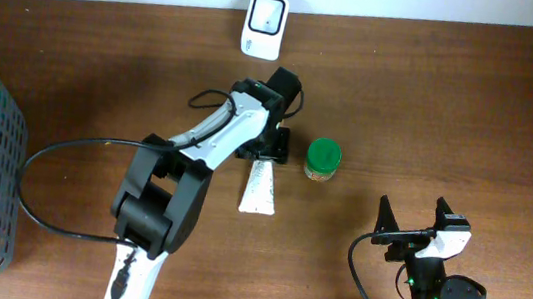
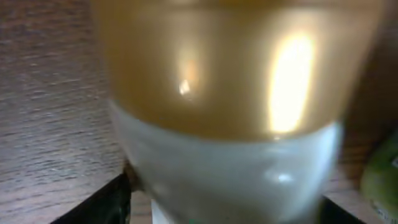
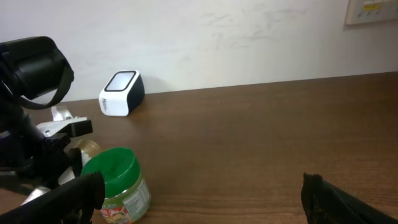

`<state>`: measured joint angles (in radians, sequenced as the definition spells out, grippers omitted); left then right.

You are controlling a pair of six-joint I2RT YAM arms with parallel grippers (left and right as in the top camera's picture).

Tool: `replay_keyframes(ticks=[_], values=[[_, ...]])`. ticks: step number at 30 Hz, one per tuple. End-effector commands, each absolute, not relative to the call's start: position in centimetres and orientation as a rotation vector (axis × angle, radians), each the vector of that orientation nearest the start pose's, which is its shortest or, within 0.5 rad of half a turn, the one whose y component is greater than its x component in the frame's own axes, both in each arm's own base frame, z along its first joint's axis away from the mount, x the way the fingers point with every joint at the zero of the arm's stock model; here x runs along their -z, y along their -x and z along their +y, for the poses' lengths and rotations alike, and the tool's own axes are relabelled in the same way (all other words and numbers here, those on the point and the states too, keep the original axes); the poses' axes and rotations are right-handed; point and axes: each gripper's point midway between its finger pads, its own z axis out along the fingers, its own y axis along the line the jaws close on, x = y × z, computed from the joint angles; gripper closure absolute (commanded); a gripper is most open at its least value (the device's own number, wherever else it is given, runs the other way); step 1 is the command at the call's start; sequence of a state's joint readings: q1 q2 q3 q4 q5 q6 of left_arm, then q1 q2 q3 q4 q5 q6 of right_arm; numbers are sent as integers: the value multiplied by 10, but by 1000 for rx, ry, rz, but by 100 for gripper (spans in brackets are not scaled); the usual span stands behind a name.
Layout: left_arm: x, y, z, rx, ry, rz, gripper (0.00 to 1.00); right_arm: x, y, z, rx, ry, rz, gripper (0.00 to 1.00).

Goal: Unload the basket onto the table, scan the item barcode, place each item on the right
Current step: 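Grasp the white tube and place it left of the jar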

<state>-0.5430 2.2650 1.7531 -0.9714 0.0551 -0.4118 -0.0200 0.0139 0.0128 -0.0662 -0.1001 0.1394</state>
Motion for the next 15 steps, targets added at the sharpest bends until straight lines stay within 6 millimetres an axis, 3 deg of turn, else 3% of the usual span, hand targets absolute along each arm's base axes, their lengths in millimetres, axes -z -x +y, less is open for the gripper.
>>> replay_keyframes(ticks=[1,6,9,13,15], values=[[4,-380,-243,139,-210,3107,30,-158,-246,13,-185,-56,1642,2],[-34,-401,-234,161,-206,3058,30,-158,-246,13,-185,-56,1642,2],[-74,-421,-213,181,-172,2985,28,-158,-246,13,-185,-56,1642,2],[-171,-444,-159,168,-40,2785,25,-158,-246,13,-185,-56,1642,2],[-233,-442,-122,181,34,2646,18,-158,-246,13,-185,-56,1642,2]])
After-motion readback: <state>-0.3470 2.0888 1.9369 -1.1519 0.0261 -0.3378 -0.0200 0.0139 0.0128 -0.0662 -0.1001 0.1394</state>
